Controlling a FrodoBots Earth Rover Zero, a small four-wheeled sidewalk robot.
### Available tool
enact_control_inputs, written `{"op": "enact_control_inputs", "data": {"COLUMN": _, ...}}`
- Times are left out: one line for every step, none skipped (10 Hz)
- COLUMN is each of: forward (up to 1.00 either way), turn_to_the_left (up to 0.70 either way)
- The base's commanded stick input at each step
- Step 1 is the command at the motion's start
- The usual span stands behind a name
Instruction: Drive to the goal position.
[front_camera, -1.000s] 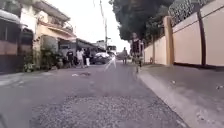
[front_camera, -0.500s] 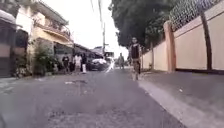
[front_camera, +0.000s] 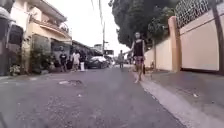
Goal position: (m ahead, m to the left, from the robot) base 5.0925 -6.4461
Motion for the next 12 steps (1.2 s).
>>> {"op": "enact_control_inputs", "data": {"forward": 0.7, "turn_to_the_left": 0.19}}
{"op": "enact_control_inputs", "data": {"forward": 0.7, "turn_to_the_left": 0.3}}
{"op": "enact_control_inputs", "data": {"forward": 0.7, "turn_to_the_left": 0.06}}
{"op": "enact_control_inputs", "data": {"forward": 0.7, "turn_to_the_left": 0.0}}
{"op": "enact_control_inputs", "data": {"forward": 0.7, "turn_to_the_left": 0.0}}
{"op": "enact_control_inputs", "data": {"forward": 0.7, "turn_to_the_left": 0.0}}
{"op": "enact_control_inputs", "data": {"forward": 0.7, "turn_to_the_left": 0.0}}
{"op": "enact_control_inputs", "data": {"forward": 0.7, "turn_to_the_left": 0.0}}
{"op": "enact_control_inputs", "data": {"forward": 0.7, "turn_to_the_left": 0.0}}
{"op": "enact_control_inputs", "data": {"forward": 0.7, "turn_to_the_left": 0.01}}
{"op": "enact_control_inputs", "data": {"forward": 0.7, "turn_to_the_left": 0.02}}
{"op": "enact_control_inputs", "data": {"forward": 0.7, "turn_to_the_left": 0.04}}
